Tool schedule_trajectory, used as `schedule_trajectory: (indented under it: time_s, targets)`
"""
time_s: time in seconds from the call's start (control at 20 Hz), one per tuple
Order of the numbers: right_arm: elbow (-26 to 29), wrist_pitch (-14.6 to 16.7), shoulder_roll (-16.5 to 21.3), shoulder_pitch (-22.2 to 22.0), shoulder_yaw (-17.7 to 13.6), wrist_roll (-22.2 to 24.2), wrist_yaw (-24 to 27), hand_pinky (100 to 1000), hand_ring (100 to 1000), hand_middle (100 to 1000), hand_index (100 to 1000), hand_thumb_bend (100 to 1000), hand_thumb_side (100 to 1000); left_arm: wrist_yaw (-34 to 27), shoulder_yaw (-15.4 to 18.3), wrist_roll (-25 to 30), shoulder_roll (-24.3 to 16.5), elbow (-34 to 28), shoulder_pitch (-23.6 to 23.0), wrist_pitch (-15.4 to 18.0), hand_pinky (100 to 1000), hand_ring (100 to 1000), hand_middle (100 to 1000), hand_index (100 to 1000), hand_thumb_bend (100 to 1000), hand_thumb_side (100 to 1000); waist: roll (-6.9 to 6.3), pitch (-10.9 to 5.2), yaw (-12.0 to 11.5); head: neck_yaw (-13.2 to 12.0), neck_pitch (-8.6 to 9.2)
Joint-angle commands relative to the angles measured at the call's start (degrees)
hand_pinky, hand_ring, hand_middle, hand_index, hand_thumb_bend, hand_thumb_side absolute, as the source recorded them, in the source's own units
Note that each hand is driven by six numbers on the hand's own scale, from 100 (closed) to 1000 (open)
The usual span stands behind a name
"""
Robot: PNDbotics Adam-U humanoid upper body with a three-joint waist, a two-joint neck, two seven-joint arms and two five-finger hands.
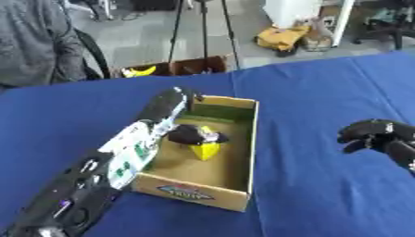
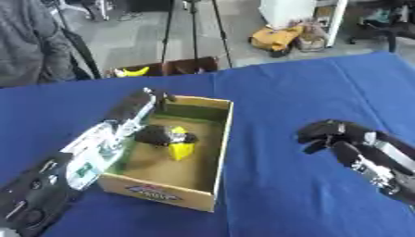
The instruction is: Pick up objects on the table and place them in the box.
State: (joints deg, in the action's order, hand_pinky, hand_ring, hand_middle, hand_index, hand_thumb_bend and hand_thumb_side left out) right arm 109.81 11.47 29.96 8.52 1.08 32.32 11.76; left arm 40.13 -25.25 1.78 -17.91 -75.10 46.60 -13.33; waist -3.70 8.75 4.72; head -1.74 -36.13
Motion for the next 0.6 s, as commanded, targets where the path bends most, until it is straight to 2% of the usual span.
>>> schedule_trajectory:
  time_s: [0.05, 0.4, 0.5, 0.6]
  targets:
    - [0.14, -0.01, 0.49, 0.14, -0.72, -0.19, 0.19, 746, 820, 798, 848, 100, 796, -0.99, 5.00, -1.73, -1.48, -5.65, -0.50, -1.30, 476, 562, 520, 762, 733, 659, 0.53, -1.09, -0.66, 0.69, 0.37]
    - [0.12, -0.19, 0.46, 0.09, -1.22, -0.96, 0.26, 745, 819, 797, 849, 100, 789, -7.66, 15.96, -8.48, -1.12, -16.72, -9.89, 2.38, 469, 559, 514, 757, 629, 696, 0.37, -0.94, -2.45, 1.59, 0.36]
    - [0.13, -0.25, 0.46, 0.17, -1.40, -1.30, 0.36, 744, 816, 796, 849, 100, 786, -9.68, 18.26, -10.50, -1.06, -20.01, -13.16, 2.56, 468, 557, 513, 757, 619, 713, 0.31, -0.75, -2.74, 1.68, 0.64]
    - [0.17, -0.31, 0.48, 0.24, -1.59, -1.83, 0.51, 743, 815, 794, 850, 100, 781, -11.72, 19.72, -12.55, -1.19, -23.33, -16.48, 2.10, 467, 555, 513, 760, 542, 777, 0.24, -0.57, -3.03, 1.85, 0.75]
